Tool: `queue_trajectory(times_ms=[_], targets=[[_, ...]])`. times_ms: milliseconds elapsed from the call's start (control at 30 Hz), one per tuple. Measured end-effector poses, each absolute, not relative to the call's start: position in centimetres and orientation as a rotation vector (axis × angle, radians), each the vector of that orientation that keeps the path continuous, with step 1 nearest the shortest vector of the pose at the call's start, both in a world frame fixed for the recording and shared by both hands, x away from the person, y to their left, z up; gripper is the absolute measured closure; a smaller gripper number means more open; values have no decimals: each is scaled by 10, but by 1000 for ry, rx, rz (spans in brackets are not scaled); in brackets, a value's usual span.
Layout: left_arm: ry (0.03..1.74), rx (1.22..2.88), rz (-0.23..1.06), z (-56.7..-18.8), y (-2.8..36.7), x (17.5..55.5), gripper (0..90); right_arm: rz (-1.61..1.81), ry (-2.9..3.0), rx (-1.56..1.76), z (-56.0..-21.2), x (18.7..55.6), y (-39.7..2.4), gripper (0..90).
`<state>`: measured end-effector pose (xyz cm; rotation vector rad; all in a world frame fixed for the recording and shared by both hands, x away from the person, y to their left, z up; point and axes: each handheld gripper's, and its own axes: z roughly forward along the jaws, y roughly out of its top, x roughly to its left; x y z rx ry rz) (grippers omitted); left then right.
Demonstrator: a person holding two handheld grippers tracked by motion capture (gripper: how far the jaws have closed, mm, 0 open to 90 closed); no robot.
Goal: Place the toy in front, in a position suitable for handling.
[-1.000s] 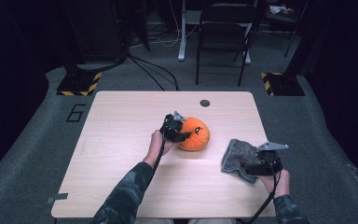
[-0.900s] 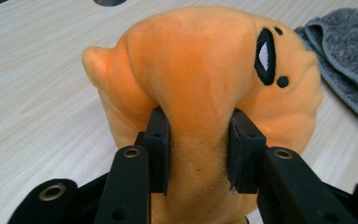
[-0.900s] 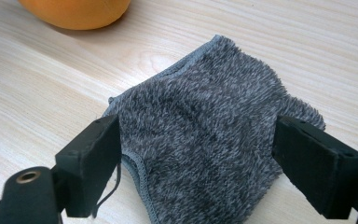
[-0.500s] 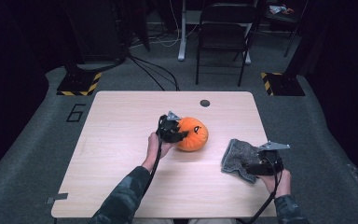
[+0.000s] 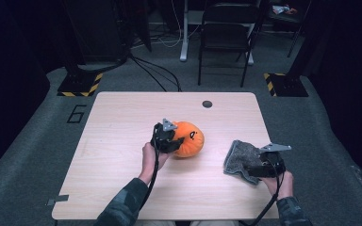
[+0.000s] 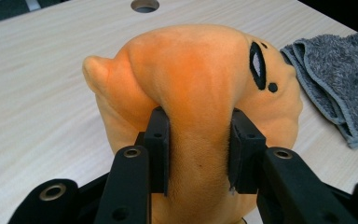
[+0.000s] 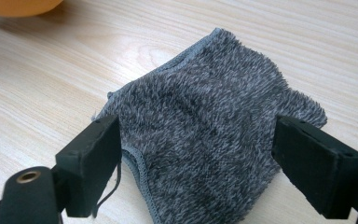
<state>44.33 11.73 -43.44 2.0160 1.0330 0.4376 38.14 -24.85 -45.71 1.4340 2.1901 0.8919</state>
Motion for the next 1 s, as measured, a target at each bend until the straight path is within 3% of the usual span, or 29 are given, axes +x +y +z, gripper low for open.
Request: queue_trajectory(times_ms=[333, 500, 567, 733, 833, 1000], targets=[[1090, 1942, 424, -444, 98, 423, 646, 882, 2223, 1394, -458, 383, -246, 151], [1066, 2004, 459, -460, 89, 422, 618, 883, 2221, 1397, -460, 384, -246, 147], [1060, 2000, 443, -460, 91, 422, 565, 873, 2231, 1407, -461, 384, -247, 144], [1017, 2007, 417, -455, 106, 420, 327, 875, 2224, 1419, -462, 385, -247, 141], [1010, 1994, 415, -454, 123, 415, 250, 876, 2223, 1416, -461, 386, -245, 138], [1016, 1985, 424, -459, 157, 407, 217, 877, 2233, 1413, -461, 389, -241, 134]])
